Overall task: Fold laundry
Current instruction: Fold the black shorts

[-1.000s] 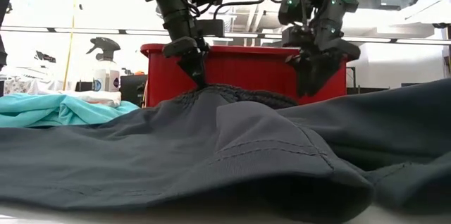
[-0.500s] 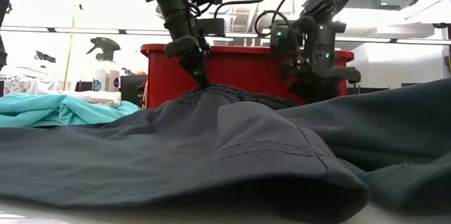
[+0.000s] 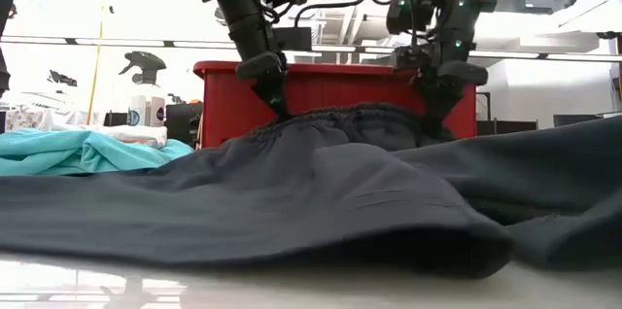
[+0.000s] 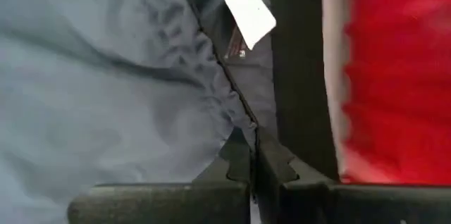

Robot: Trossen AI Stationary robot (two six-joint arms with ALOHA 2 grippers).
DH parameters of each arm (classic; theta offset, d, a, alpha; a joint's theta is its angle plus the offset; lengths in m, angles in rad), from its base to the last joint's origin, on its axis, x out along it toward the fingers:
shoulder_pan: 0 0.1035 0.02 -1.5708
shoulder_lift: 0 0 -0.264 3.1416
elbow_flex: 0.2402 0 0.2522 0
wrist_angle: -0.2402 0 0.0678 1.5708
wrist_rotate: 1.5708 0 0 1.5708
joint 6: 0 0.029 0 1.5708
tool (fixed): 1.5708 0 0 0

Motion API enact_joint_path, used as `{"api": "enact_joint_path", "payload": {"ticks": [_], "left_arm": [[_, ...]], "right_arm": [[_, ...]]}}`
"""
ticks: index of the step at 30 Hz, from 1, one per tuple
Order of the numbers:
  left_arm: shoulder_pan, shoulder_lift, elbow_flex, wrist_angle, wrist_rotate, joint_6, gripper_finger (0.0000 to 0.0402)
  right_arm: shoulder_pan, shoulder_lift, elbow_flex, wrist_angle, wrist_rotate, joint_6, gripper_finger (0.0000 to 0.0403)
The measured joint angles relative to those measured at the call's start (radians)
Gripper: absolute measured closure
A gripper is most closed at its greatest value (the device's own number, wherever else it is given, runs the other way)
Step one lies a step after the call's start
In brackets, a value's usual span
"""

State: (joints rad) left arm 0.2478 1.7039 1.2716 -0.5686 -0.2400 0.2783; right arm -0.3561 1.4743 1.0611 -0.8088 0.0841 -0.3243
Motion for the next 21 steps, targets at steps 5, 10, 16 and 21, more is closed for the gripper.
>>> {"api": "enact_joint_path", "payload": {"ticks": [5, 10, 16, 21], "left_arm": [[-0.002, 0.000, 0.000, 0.000, -0.092, -0.085, 0.0401], [-0.001, 0.000, 0.000, 0.004, -0.202, -0.200, 0.0401], [-0.001, 0.000, 0.000, 0.001, -0.224, -0.235, 0.0401], [-0.002, 0.000, 0.000, 0.000, -0.253, -0.241, 0.0399]], "right_arm": [[0.001, 0.004, 0.000, 0.005, 0.115, 0.197, 0.0380], [0.007, 0.056, 0.000, 0.027, 0.204, 0.363, 0.0380], [0.022, 0.098, 0.001, 0.073, 0.324, 0.464, 0.0356], [0.010, 0.101, 0.001, 0.081, 0.365, 0.502, 0.0323]]}}
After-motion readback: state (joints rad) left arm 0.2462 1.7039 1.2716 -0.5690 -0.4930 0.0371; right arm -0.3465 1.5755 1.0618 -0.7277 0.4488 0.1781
